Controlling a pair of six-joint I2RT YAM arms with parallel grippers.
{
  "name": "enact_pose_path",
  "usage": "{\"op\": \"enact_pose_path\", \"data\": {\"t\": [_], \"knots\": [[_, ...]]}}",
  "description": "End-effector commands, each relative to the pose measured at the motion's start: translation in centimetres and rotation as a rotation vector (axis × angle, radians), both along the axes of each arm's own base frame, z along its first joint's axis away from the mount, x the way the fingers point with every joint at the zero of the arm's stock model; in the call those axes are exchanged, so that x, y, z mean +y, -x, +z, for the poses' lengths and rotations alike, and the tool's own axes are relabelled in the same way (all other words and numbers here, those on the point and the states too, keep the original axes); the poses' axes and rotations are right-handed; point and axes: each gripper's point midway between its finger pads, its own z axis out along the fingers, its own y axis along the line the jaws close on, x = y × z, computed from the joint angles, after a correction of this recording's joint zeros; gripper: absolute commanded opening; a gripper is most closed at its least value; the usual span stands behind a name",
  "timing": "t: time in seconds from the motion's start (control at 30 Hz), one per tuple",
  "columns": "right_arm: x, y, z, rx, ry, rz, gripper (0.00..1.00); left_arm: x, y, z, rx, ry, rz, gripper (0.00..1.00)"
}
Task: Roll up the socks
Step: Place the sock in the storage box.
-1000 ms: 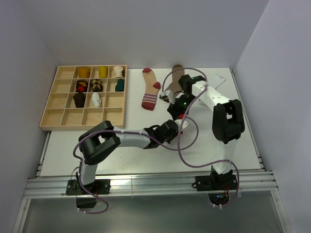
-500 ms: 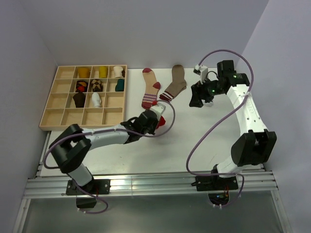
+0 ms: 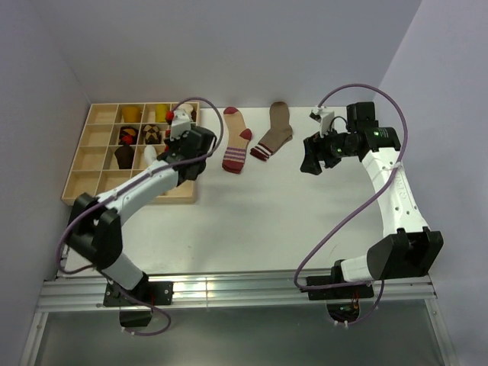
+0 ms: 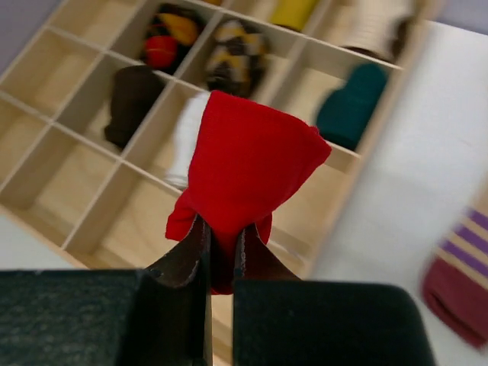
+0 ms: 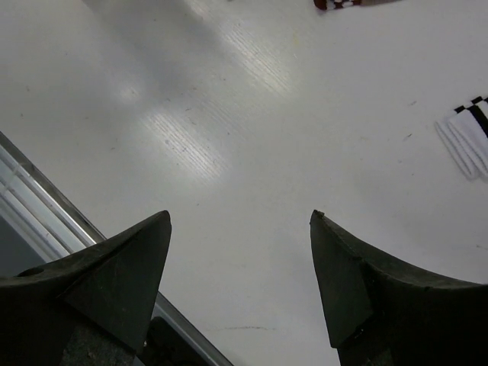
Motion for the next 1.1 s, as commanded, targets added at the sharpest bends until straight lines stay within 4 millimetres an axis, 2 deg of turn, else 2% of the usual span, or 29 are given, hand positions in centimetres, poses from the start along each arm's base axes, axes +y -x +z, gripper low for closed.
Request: {"op": "enact_pose_path", "data": {"t": [0.0, 0.03, 0.07, 0.1, 0.17, 0.2, 0.23, 0.27, 0.3, 0.47, 0.67, 0.83, 1.07], "knots": [[0.1, -0.2, 0.8, -0.027, -0.024, -0.022, 0.81, 5.1, -0.4, -1.9, 0.067, -0.150, 0.240, 0.00], [0.1, -0.2, 0.6, -0.021, -0.022, -0.023, 0.80, 5.3, -0.8, -3.7, 0.118, -0.195, 0.253, 0.00], [0.1, -0.4, 0.4, -0.021, -0.017, -0.027, 0.81, 5.7, -1.7, -3.5, 0.110, -0.191, 0.279, 0.00], [0.0, -0.4, 0.4, -0.023, -0.016, -0.029, 0.80, 5.9, -2.3, -4.9, 0.144, -0.214, 0.281, 0.00], [-0.1, -0.5, -0.1, -0.016, -0.011, -0.031, 0.80, 5.7, -3.6, -5.6, 0.147, -0.202, 0.278, 0.00], [-0.1, -0.6, -0.3, -0.016, -0.010, -0.032, 0.81, 6.3, -4.1, -6.1, 0.164, -0.207, 0.283, 0.00], [-0.1, -0.6, -0.5, -0.009, -0.009, -0.036, 0.80, 6.0, -4.5, -7.6, 0.200, -0.202, 0.268, 0.00], [-0.1, -0.7, -0.7, -0.006, -0.009, -0.034, 0.81, 6.0, -5.2, -7.9, 0.199, -0.191, 0.268, 0.00], [-0.1, -0.6, -0.9, 0.004, -0.010, -0.035, 0.80, 5.6, -5.5, -9.3, 0.241, -0.202, 0.230, 0.00], [-0.1, -0.8, -1.2, 0.010, -0.008, -0.037, 0.80, 4.6, -6.8, -12.0, 0.293, -0.173, 0.159, 0.00], [-0.3, -0.9, -1.8, 0.017, -0.001, -0.048, 0.80, 2.9, -8.8, -13.6, 0.327, -0.085, 0.056, 0.00], [-0.4, -1.0, -2.0, 0.024, 0.005, -0.057, 0.80, 1.0, -8.7, -16.5, 0.425, -0.016, -0.034, 0.00], [-0.5, -1.1, -2.6, 0.036, 0.010, -0.059, 0.80, -1.4, -7.9, -18.9, 0.497, 0.140, -0.127, 0.00]]}}
